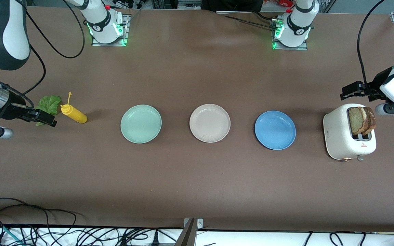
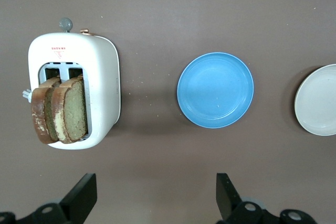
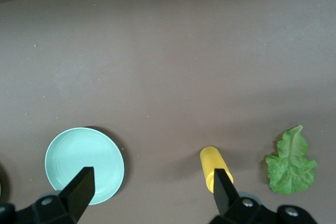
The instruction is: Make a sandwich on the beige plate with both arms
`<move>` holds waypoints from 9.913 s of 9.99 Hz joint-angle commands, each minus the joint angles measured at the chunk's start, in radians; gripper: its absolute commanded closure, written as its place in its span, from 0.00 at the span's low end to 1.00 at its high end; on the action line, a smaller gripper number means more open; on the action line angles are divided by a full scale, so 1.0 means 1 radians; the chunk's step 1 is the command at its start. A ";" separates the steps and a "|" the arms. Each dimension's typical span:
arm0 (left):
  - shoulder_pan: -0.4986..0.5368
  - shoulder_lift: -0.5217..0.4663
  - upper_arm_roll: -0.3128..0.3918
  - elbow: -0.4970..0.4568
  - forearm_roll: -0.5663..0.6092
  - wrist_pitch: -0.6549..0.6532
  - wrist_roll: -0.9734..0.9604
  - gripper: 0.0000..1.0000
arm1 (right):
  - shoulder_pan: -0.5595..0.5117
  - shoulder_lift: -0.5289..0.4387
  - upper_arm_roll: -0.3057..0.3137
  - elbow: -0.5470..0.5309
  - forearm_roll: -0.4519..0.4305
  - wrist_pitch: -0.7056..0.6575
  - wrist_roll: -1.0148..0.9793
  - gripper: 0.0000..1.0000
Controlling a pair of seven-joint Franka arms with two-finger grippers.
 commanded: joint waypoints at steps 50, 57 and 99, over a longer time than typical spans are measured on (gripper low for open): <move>0.149 0.197 0.036 0.051 0.088 0.085 0.092 0.00 | 0.008 0.008 0.017 -0.011 -0.016 0.019 0.016 0.00; 0.159 0.200 0.036 -0.015 0.086 0.142 0.159 0.00 | 0.008 0.006 0.017 -0.011 -0.016 0.017 0.016 0.00; 0.174 0.123 0.028 -0.362 0.083 0.519 0.127 0.26 | 0.029 0.016 0.002 -0.010 -0.016 0.027 0.005 0.00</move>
